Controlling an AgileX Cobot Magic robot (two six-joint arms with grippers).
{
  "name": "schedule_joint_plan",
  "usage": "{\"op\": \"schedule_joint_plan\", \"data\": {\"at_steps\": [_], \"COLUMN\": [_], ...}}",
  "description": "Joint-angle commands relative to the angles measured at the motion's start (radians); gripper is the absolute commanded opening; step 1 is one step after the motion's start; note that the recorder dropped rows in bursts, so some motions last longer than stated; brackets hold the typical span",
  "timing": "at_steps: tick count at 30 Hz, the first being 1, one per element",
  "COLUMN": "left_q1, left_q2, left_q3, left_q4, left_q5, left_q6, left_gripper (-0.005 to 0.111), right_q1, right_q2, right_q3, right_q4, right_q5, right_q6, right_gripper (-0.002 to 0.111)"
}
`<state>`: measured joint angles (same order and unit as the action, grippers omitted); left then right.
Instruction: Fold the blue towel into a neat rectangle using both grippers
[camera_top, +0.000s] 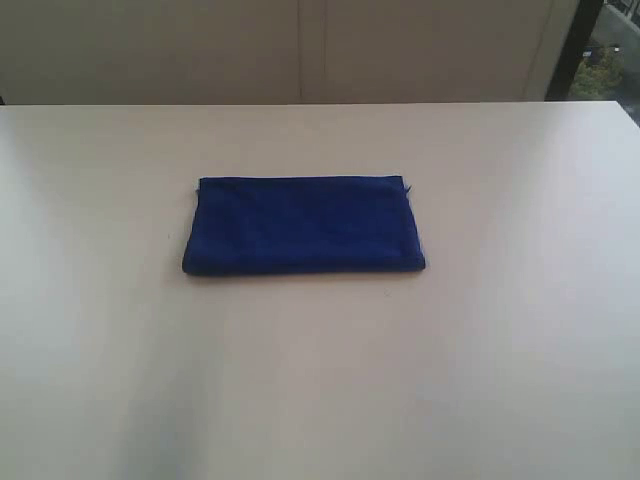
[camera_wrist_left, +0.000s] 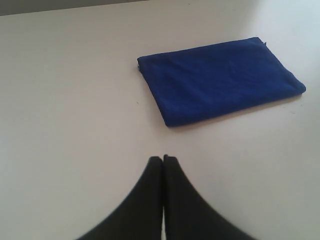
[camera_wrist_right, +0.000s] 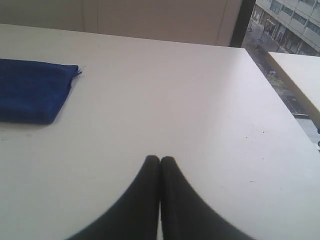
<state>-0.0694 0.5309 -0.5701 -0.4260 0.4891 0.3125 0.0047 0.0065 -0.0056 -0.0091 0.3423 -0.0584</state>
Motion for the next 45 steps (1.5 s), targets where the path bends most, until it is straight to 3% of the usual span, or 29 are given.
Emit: {"op": "schedule_joint_plan", "data": {"at_steps": [1,30,45], "left_q1": [-0.002,-0.002,0.0], "left_q2": [-0.005,-0.01,-0.387], "left_q3": [0.003,0.003,0.003], "left_q4": [-0.011,-0.011,-0.011], "left_q5": [0.0,0.0,0.002], "left_q6": [0.001,0.001,0.001], "left_gripper": [0.0,0.0,0.0], "right_q1": [-0.005,-0.005,-0.005], "right_q2": [-0.006,-0.006,-0.006], "right_q3": [0.006,0.006,0.006], "right_q4": [-0.02,-0.02,-0.02], "right_q5": [-0.003,-0.007,-0.028], "right_q6": [0.023,0.022,0.022], "right_gripper": [0.0,0.0,0.0]}}
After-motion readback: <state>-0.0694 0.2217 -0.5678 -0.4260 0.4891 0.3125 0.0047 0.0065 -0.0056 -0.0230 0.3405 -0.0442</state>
